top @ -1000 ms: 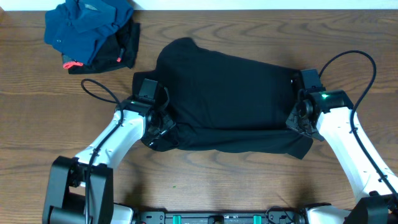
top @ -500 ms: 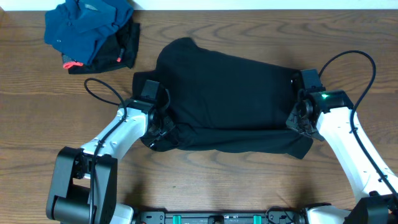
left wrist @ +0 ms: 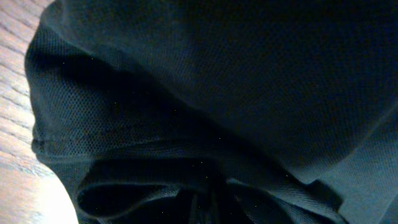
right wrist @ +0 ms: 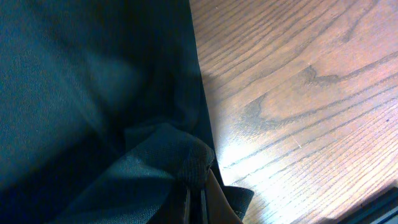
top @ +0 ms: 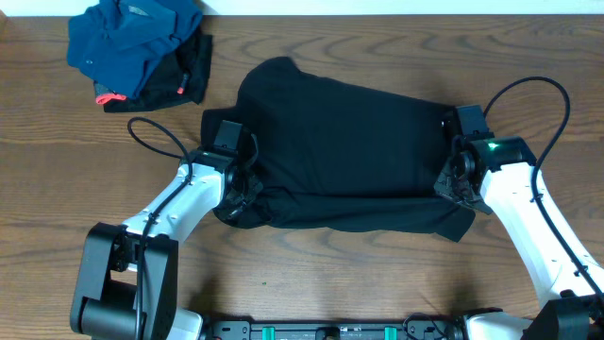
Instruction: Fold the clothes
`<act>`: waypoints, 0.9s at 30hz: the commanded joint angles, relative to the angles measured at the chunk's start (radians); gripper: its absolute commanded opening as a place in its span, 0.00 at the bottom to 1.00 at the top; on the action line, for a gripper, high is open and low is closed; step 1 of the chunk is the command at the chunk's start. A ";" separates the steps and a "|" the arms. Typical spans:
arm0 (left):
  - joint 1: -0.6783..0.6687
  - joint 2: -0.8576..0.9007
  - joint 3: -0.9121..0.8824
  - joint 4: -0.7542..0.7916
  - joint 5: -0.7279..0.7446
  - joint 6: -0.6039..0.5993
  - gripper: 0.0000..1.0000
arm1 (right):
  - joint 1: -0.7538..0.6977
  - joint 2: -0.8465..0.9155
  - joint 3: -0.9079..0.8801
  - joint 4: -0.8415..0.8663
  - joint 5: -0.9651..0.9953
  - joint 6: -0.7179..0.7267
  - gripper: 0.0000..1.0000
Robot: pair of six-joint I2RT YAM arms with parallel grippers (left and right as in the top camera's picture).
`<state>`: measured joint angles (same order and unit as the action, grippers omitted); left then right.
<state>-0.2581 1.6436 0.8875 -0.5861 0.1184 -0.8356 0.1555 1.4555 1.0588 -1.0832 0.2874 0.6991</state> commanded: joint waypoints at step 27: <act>-0.002 -0.309 0.002 -0.055 -0.129 0.084 0.06 | -0.007 -0.016 0.000 -0.082 0.091 0.077 0.01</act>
<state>-0.2581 1.3331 0.8875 -0.6594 0.0513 -0.7654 0.1555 1.4555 1.0588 -1.1637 0.3061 0.7326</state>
